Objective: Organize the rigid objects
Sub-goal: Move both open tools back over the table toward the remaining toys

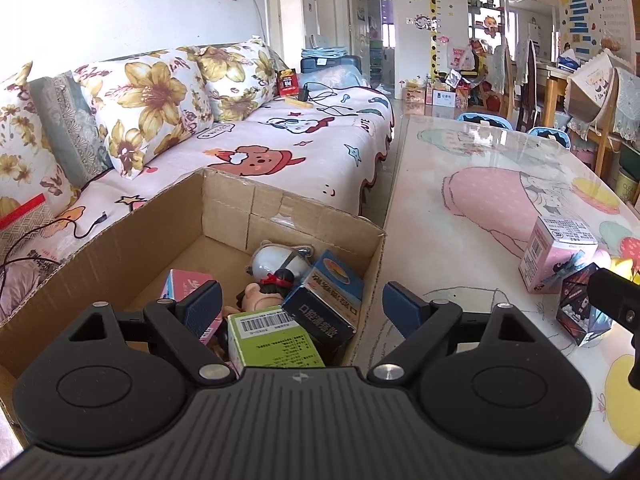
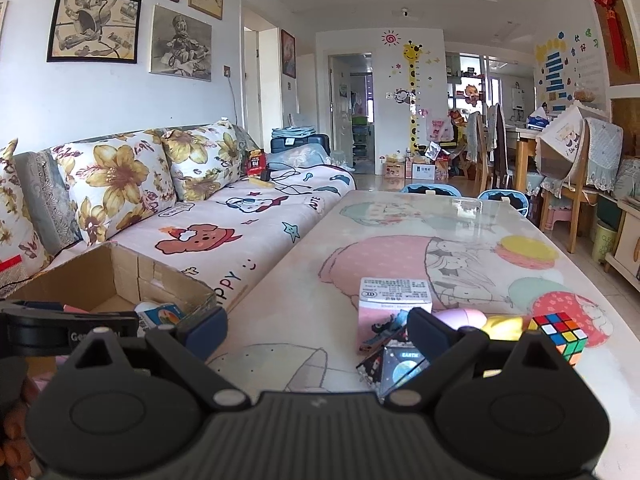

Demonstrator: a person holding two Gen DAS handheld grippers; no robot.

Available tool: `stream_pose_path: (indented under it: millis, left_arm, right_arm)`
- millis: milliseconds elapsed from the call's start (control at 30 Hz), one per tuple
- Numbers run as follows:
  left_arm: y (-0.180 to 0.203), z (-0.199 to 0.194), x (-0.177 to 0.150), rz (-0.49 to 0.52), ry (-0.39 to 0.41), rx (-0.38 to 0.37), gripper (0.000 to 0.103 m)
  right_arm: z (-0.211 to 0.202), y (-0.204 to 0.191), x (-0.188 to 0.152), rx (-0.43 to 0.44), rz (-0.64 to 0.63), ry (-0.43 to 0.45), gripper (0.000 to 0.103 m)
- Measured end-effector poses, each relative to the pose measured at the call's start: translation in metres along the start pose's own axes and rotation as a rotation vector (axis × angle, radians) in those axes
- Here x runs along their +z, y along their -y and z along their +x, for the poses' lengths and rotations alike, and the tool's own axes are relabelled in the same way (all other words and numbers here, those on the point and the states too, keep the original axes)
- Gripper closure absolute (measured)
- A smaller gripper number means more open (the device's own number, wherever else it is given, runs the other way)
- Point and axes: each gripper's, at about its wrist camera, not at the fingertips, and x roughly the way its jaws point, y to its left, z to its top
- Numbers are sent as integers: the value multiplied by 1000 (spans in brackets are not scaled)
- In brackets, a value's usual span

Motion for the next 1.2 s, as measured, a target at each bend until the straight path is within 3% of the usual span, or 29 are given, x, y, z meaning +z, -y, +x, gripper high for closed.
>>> stream_pose_path:
  millis: [1033,1200]
  left_arm:
    - [22,21,-2,153,16,-166,0]
    - [24,21,-3,171,32,-209,0]
  right_arm:
    - [-10,87,-19,-131,85,-22,4]
    - [-10,106,-21,-196,107,-11,4]
